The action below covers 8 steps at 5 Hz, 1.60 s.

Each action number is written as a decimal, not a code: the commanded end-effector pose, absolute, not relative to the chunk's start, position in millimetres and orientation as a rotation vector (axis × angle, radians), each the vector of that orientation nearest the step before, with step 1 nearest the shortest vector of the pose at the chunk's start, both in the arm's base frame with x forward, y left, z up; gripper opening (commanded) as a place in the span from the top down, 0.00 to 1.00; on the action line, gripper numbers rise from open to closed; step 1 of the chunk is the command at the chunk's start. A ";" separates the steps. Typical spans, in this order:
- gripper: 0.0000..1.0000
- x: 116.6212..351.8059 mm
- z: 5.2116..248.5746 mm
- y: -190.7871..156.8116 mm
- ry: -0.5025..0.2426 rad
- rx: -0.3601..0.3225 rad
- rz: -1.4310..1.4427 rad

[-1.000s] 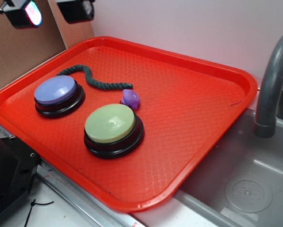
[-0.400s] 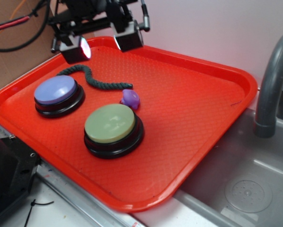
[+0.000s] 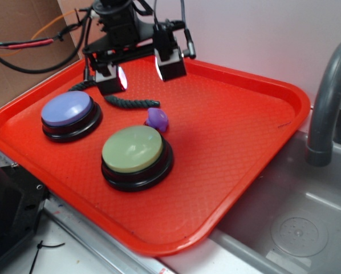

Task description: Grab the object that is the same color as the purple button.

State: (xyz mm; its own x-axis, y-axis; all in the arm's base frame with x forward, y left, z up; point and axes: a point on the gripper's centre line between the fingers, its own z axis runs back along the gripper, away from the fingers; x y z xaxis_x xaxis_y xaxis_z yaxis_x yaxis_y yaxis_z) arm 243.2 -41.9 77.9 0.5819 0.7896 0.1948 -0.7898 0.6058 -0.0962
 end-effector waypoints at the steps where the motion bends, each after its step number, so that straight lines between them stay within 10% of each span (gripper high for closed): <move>1: 0.00 259.0 62.3 -40.5 -0.209 0.013 0.915; 3: 0.00 256.4 43.8 -43.2 -0.171 0.023 0.917; 4: 0.98 254.7 40.2 -42.4 -0.155 0.021 0.950; 8: 1.00 247.7 50.1 -38.1 -0.173 0.032 0.917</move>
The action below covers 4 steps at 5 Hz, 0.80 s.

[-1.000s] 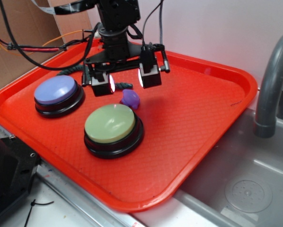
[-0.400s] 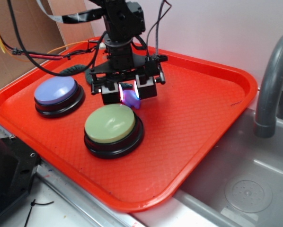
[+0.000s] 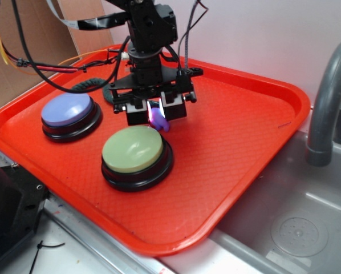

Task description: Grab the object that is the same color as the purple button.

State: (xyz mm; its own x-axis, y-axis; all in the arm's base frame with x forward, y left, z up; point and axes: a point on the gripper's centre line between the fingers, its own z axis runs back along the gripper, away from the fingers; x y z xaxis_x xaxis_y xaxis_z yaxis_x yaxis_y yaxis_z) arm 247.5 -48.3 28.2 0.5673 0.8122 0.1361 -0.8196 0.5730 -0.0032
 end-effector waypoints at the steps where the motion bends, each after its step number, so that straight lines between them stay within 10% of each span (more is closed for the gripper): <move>1: 1.00 249.8 78.5 -23.2 -0.175 0.016 0.721; 4: 1.00 242.0 157.7 -4.0 -0.139 -0.062 0.180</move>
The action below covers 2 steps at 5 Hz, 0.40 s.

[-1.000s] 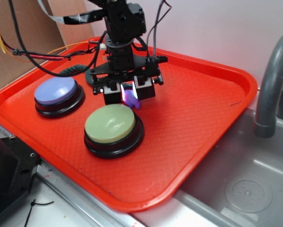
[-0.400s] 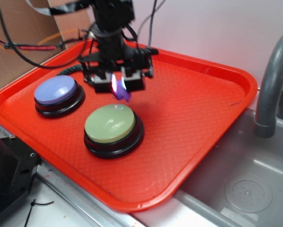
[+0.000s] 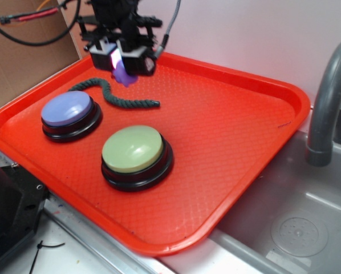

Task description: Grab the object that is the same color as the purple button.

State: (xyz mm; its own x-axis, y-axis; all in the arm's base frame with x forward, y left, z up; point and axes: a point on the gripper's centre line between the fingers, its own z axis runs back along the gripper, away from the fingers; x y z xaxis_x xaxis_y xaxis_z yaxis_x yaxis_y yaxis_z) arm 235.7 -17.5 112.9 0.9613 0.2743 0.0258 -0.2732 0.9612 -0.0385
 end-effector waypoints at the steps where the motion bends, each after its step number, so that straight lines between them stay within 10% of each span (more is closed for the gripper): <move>1: 1.00 230.8 180.1 -1.7 -0.181 -0.078 0.144; 2: 1.00 221.5 196.3 -0.1 -0.222 -0.074 0.135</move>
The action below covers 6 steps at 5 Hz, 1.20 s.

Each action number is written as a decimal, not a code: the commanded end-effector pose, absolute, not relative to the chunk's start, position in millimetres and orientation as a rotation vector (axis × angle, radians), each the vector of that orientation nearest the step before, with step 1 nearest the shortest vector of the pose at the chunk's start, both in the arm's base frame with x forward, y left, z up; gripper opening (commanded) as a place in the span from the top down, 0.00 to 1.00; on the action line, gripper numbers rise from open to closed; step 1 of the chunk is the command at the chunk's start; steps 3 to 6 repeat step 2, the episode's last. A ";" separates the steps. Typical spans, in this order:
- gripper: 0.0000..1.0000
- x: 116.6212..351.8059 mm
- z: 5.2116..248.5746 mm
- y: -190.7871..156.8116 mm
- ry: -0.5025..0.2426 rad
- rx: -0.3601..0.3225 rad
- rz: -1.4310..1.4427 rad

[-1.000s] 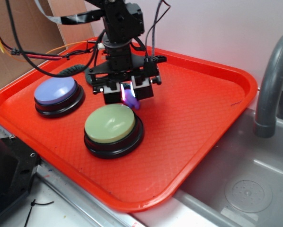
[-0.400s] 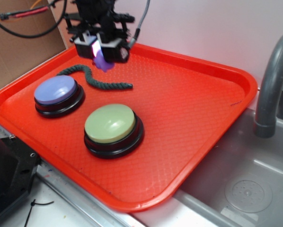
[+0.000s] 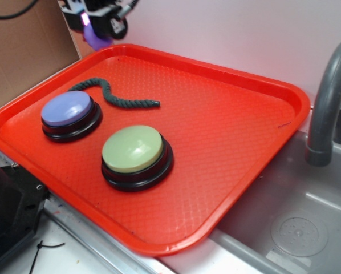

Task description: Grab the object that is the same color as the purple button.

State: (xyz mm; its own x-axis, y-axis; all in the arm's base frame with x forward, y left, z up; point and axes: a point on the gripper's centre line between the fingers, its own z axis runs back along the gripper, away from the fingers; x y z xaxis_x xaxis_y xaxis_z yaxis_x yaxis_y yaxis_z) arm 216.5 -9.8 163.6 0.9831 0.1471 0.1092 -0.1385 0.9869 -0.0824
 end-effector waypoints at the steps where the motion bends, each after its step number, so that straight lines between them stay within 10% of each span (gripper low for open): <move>1: 1.00 215.3 202.2 3.8 -0.240 -0.090 0.150; 6: 1.00 214.1 198.1 2.3 -0.218 -0.118 0.143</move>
